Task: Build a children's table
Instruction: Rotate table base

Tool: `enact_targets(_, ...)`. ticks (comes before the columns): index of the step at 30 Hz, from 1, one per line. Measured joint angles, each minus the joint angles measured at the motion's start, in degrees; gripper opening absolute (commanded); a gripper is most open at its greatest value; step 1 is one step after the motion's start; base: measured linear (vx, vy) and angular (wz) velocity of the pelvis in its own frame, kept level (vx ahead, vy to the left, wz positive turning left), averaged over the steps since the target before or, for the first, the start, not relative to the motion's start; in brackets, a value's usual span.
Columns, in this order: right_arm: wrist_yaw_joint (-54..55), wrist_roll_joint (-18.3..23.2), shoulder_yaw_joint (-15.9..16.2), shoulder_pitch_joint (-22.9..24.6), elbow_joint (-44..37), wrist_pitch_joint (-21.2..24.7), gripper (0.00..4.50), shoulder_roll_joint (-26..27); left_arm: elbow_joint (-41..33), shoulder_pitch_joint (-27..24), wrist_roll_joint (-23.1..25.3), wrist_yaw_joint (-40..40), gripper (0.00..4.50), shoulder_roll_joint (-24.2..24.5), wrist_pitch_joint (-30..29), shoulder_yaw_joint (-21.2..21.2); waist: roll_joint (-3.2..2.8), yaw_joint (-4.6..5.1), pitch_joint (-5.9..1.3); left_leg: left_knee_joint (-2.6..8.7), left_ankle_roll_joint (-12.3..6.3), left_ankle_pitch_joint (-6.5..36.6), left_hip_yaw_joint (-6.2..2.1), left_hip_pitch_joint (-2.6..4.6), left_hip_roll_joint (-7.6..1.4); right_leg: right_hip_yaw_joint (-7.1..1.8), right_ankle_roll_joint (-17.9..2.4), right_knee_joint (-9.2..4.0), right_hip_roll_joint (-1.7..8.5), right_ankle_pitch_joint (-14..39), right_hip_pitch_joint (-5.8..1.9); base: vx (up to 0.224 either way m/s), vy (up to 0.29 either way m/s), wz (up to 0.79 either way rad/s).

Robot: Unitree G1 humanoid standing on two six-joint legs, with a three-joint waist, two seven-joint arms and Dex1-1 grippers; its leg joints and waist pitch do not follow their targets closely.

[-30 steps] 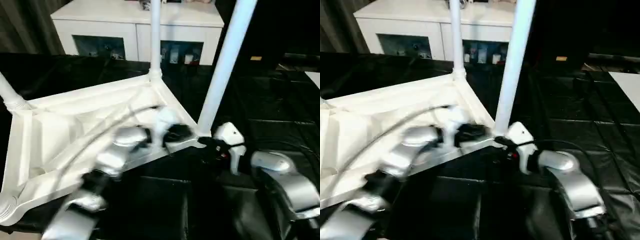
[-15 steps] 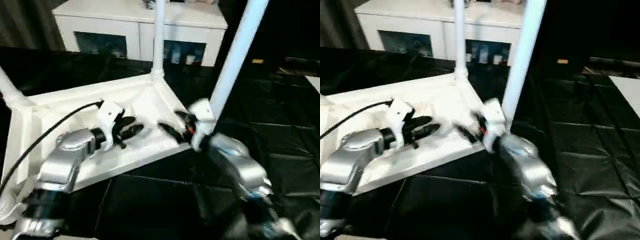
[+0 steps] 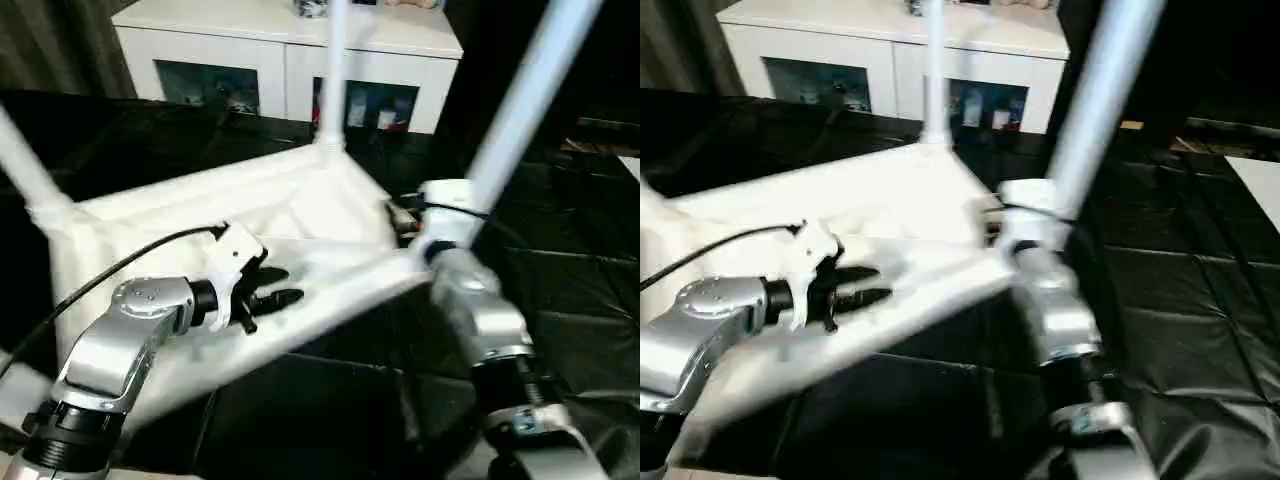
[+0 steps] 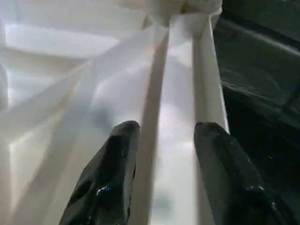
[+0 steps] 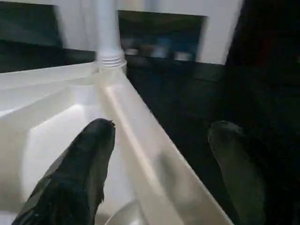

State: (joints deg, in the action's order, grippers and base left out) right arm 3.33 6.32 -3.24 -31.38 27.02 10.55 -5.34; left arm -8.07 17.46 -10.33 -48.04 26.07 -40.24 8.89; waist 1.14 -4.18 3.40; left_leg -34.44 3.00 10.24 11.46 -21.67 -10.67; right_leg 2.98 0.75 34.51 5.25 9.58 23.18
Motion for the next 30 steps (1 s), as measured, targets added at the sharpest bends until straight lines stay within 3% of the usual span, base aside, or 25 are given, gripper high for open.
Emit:
enact_targets(3,3.0,-0.3,-2.1,-0.2,2.1,-0.2,3.48,-2.3,-0.3,0.1,0.2,0.7,2.18,0.1,-1.2,1.2,0.0,-0.7,0.0,-0.01,0.0,0.0,0.07,0.0,0.14,-0.51,0.5,0.27,-0.05,0.3,-0.02,0.0,0.0,0.0)
enact_targets(5,0.7,-0.6,-2.8,0.2,2.3,-0.6,3.48,-4.0,-0.2,0.4,0.6,1.0,2.18,0.4,-1.3,1.6,-0.01,-0.68,0.01,-0.01,-0.01,0.0,0.07,0.0,0.29,-0.81,0.7,0.42,-0.05,0.4,0.0,0.0,0.0,0.0)
enact_targets(8,-8.3,-0.9,-1.0,2.2,-0.7,-2.3,3.48,-5.2,0.8,0.9,1.7,1.5,2.18,0.6,-0.5,2.2,-0.01,0.46,0.01,-0.01,-0.01,0.0,-0.02,-0.02,0.29,-0.78,0.7,0.43,-0.07,0.4,0.02,0.0,0.0,0.0)
enact_targets(9,-11.7,0.4,-0.3,2.9,-2.3,-2.2,3.48,-5.1,1.8,1.4,2.0,2.2,2.18,0.0,0.2,2.3,-0.03,0.82,0.02,-0.01,-0.01,0.0,-0.03,-0.05,0.29,-0.77,0.7,0.44,-0.07,0.4,0.05,0.0,0.0,0.0)
enact_targets(10,-16.3,2.4,0.9,3.9,-5.1,-2.1,3.48,-4.8,3.5,2.4,2.6,3.2,2.48,-1.2,1.4,2.2,-0.05,1.3,0.03,-0.01,-0.01,0.0,-0.05,-0.13,0.28,-0.77,0.7,0.46,-0.1,0.4,0.14,0.0,0.0,0.0)
enact_targets(13,-24.0,6.2,4.8,4.6,-11.0,-1.9,3.48,-4.0,5.8,4.7,3.4,5.1,2.57,-2.8,4.5,2.3,-0.07,2.26,0.04,-0.01,-0.02,0.0,-0.16,-0.32,0.23,-0.72,0.3,0.48,-0.18,0.2,0.31,0.0,0.0,0.0)
enact_targets(17,-27.3,7.1,7.9,5.0,-14.4,-2.0,3.48,-6.0,6.5,5.0,3.8,4.7,2.81,-2.8,8.3,2.3,-0.08,2.03,0.03,-0.03,-0.03,0.0,-0.14,-0.38,0.21,-0.71,0.3,0.43,-0.18,0.2,0.31,0.0,0.0,0.0)
enact_targets(21,-29.9,7.1,10.5,6.5,-16.9,-1.9,3.48,-5.1,3.5,4.8,0.2,-0.1,2.81,-3.5,9.0,3.2,-0.08,1.64,0.03,-0.04,-0.03,0.0,-0.08,-0.4,0.22,-0.74,0.3,0.39,-0.15,0.3,0.32,0.0,0.0,0.0)
enact_targets(22,-32.0,7.4,10.7,7.2,-18.5,-1.0,3.48,-5.1,2.2,4.4,-1.3,-2.6,3.1,-2.5,7.9,3.9,-0.08,1.6,0.03,-0.04,-0.03,0.0,-0.07,-0.39,0.22,-0.73,0.3,0.39,-0.15,0.4,0.32,0.0,0.0,0.0)
enact_targets(23,-33.4,7.6,10.9,7.4,-19.6,-0.2,3.48,-5.7,1.5,4.1,-2.2,-4.3,3.1,-1.5,7.0,4.6,-0.08,1.6,0.03,-0.04,-0.03,0.0,-0.07,-0.38,0.22,-0.74,0.3,0.41,-0.15,0.4,0.32,0.0,0.0,0.0)
enact_targets(30,-42.9,6.7,13.2,7.8,-24.4,5.3,3.48,-19.7,-0.5,3.4,-4.5,-11.7,3.58,4.1,2.2,8.1,-0.11,0.88,0.05,-0.03,-0.03,0.0,-0.09,-0.24,0.23,-0.75,0.3,0.47,-0.14,0.4,0.23,0.0,0.0,0.0)
